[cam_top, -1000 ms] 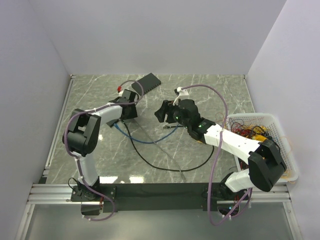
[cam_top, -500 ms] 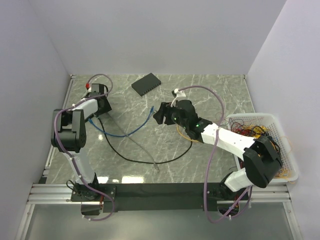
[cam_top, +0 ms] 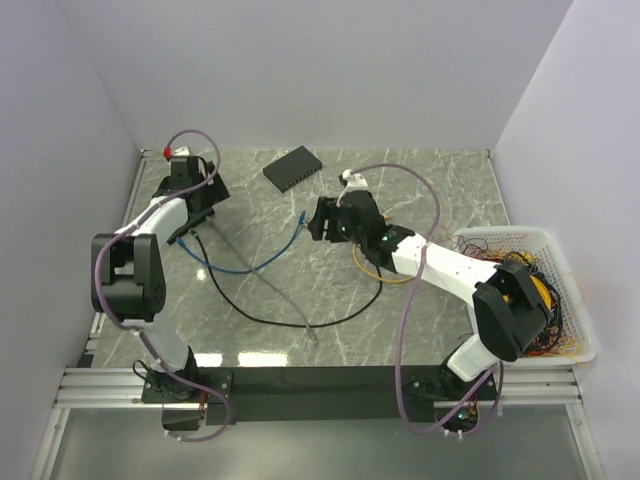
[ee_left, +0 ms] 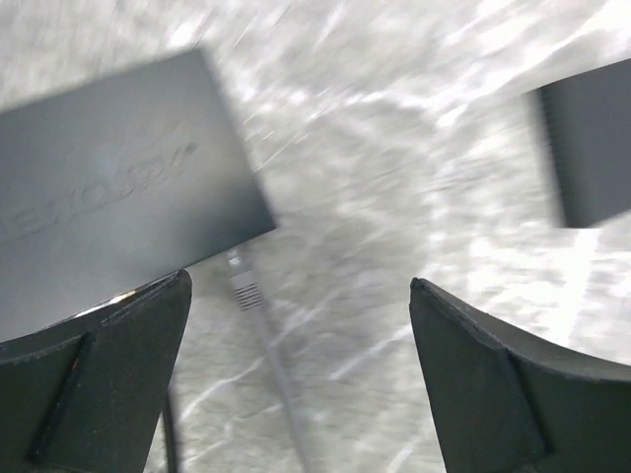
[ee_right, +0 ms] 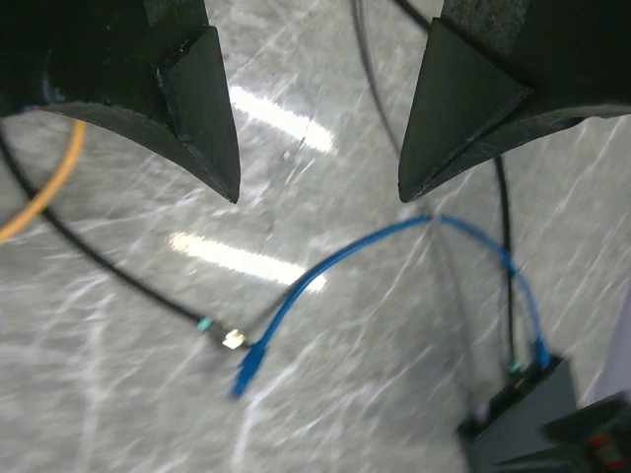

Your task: Insert the plug into the switch port

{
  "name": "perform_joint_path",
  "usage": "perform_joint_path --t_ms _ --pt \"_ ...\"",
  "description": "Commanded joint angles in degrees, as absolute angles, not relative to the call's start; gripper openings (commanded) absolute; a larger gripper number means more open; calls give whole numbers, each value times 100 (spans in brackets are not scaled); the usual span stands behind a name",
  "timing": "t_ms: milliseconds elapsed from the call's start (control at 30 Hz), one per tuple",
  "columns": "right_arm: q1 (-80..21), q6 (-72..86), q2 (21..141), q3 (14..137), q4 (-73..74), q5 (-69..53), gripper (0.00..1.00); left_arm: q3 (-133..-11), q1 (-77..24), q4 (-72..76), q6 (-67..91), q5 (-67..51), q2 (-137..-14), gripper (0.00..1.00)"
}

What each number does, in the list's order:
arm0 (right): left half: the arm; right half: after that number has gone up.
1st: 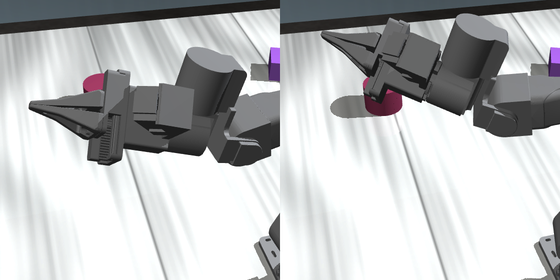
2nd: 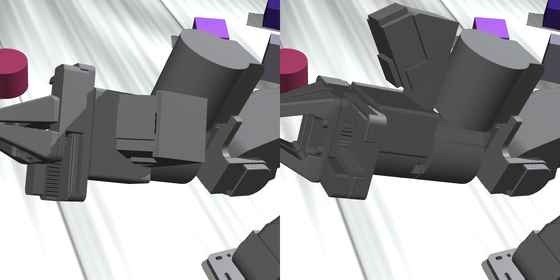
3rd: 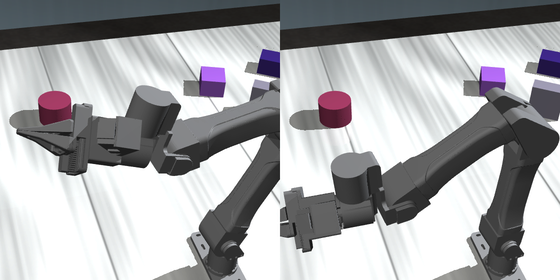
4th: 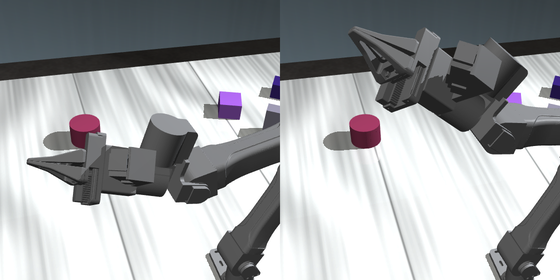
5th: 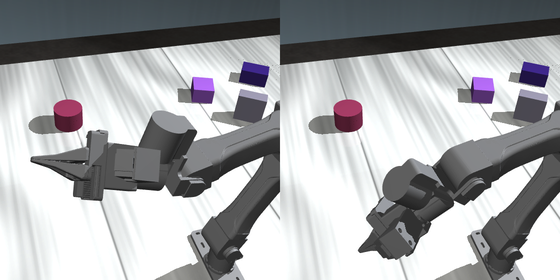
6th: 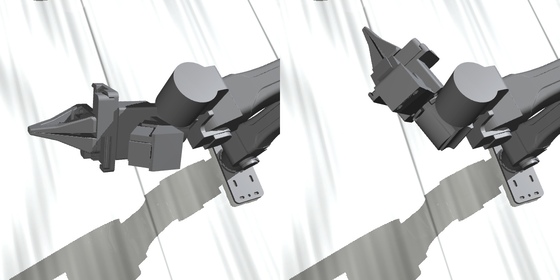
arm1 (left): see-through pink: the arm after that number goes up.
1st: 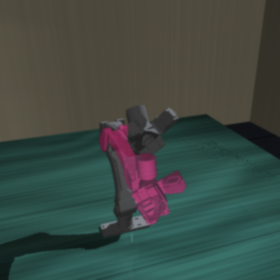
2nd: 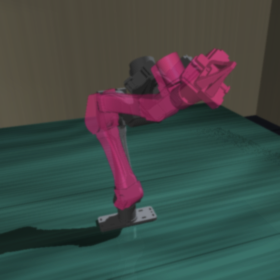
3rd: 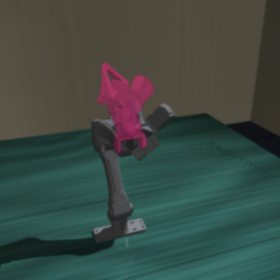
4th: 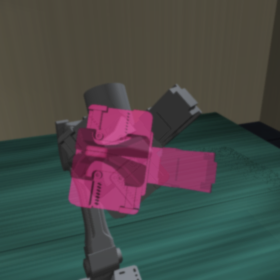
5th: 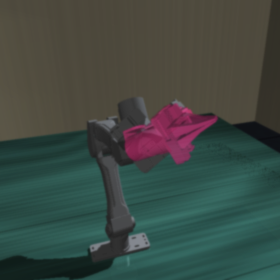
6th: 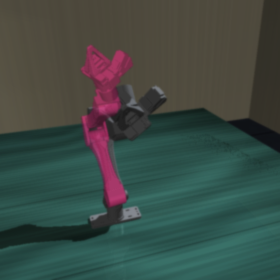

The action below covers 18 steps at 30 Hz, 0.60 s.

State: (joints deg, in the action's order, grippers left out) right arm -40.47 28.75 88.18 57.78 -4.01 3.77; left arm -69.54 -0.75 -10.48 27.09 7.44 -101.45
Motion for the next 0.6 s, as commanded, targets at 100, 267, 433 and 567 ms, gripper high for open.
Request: perform_joint_path --t_ms 100,267,433,567 --pt "-3604 3172 9472 7056 1122 1749 71 -6557 -307 -335 2786 352 -9221 100" --pt "-2805 3480 10071 7365 1354 1231 67 -5856 -589 280 2777 142 -8536 99" --pt "-2365 3604 10511 7681 1564 870 66 -5432 -738 878 2813 -114 -8200 99" --pt "-2189 3656 10731 7892 1740 862 68 -6035 -782 915 2743 -614 -8717 99"
